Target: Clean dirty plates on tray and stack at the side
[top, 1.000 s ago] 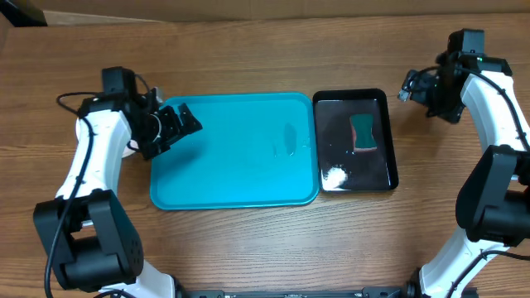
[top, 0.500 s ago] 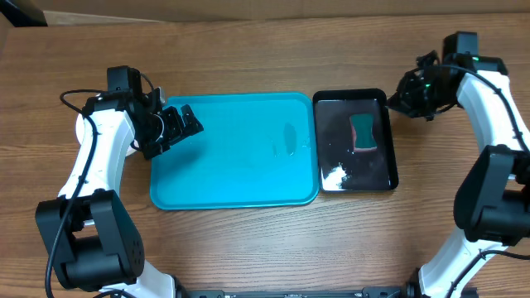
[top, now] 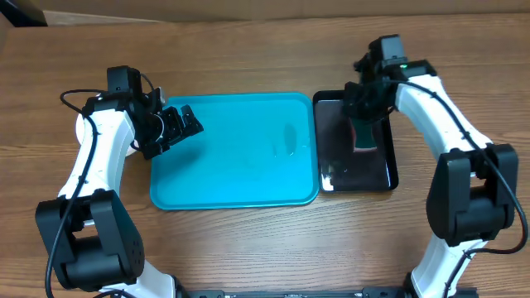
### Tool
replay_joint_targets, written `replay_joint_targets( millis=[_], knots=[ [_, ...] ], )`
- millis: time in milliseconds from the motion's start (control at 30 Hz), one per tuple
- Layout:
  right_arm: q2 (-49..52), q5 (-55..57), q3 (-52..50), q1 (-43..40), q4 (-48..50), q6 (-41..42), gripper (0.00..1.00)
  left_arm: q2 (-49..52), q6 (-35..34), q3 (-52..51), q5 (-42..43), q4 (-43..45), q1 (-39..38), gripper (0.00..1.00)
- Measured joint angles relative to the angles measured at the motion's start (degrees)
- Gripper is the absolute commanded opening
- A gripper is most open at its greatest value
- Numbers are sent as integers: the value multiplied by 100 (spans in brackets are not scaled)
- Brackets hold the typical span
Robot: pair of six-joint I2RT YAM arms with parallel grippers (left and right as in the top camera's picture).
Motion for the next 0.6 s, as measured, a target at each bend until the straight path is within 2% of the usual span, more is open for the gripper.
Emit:
replay_joint_targets(
  millis=[233,600],
  knots=[
    [109,146,-245,127,514,291,4,0,0,0,-2,2,2,100],
    [328,-74,-352,131,780,448,4,0,0,-2,-2,2,0,100]
  ],
)
